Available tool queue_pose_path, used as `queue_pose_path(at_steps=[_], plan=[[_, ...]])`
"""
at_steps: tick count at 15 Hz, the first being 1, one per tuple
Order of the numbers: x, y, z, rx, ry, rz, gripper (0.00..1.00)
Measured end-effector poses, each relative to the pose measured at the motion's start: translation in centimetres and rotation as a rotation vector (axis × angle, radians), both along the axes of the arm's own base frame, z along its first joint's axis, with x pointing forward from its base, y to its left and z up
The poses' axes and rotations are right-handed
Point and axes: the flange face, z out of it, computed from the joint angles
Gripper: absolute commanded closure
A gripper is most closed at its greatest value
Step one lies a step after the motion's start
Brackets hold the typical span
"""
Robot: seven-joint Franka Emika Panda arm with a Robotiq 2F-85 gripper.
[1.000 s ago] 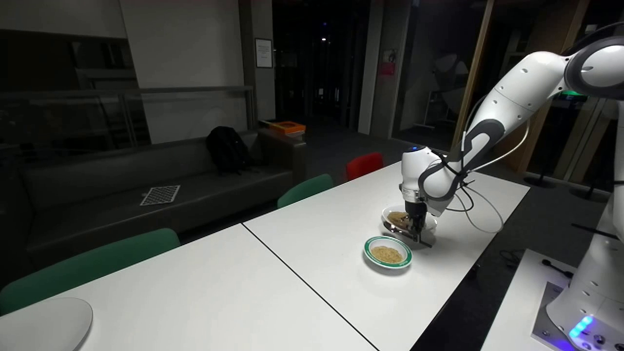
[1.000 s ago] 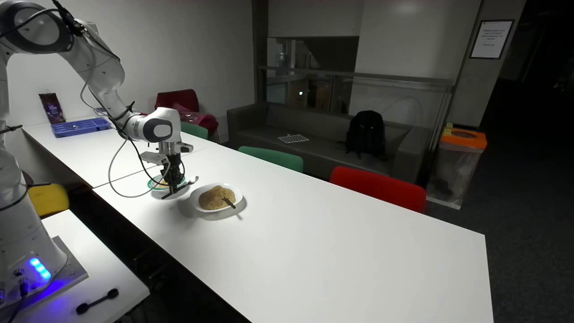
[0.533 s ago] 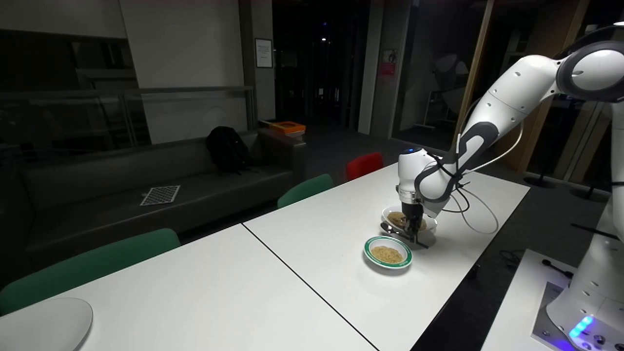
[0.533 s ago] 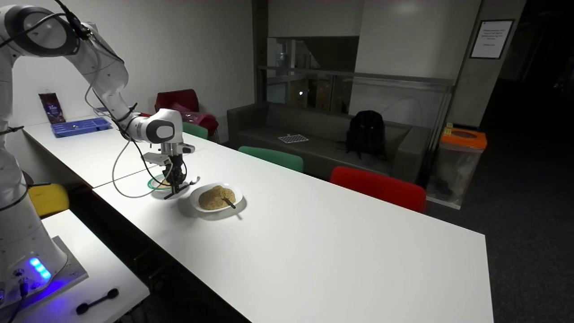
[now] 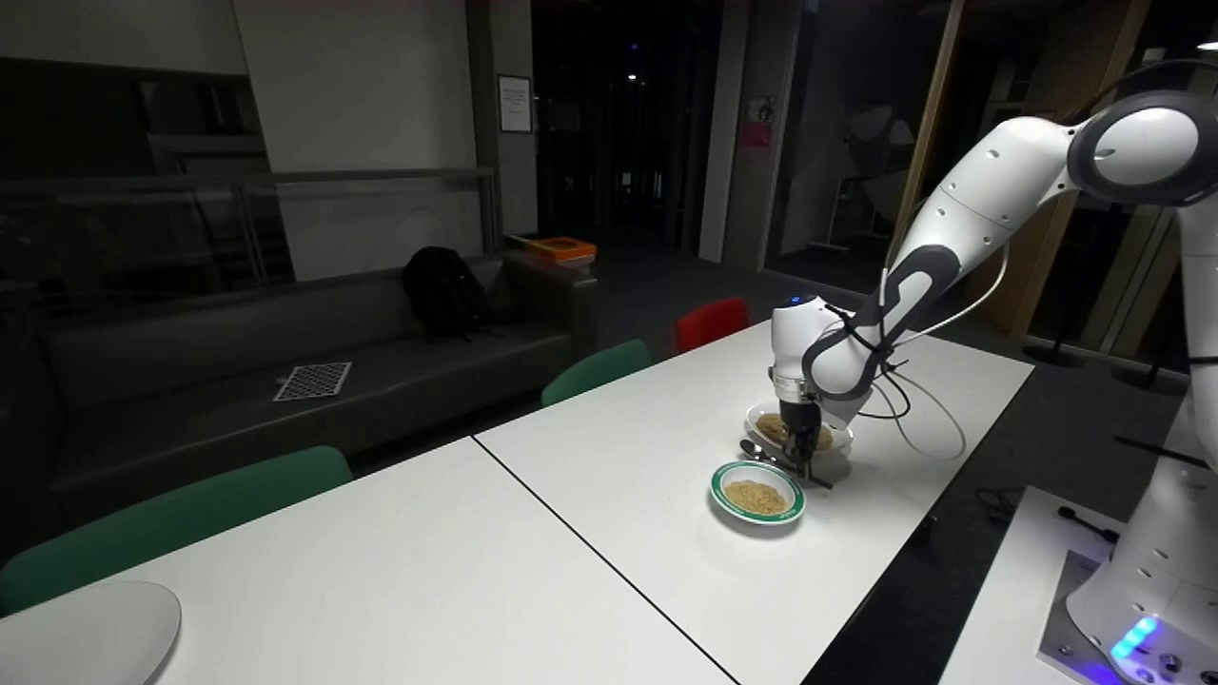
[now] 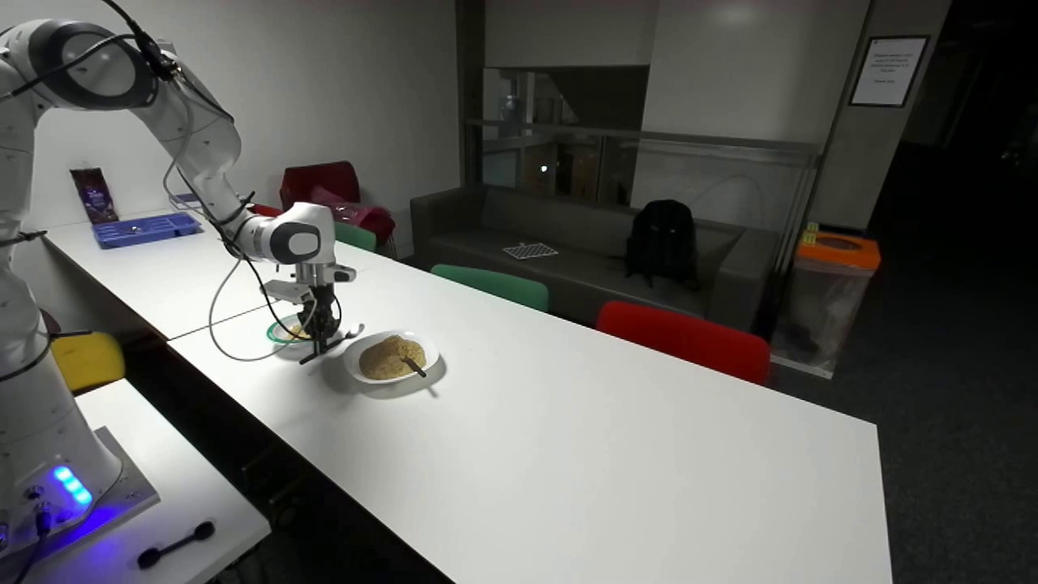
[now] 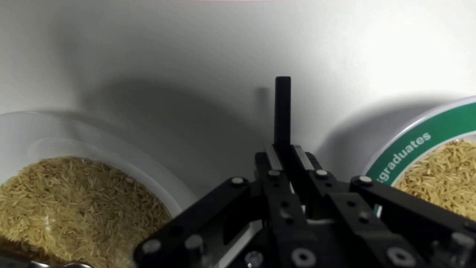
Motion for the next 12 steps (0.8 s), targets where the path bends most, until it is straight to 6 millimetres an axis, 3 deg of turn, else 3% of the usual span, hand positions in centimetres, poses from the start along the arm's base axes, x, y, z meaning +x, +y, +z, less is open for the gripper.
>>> queue_pose_path(at_steps=[12], plan=[[0.4, 0.2, -1.7, -0.007, 0.021, 0.005, 0.97]])
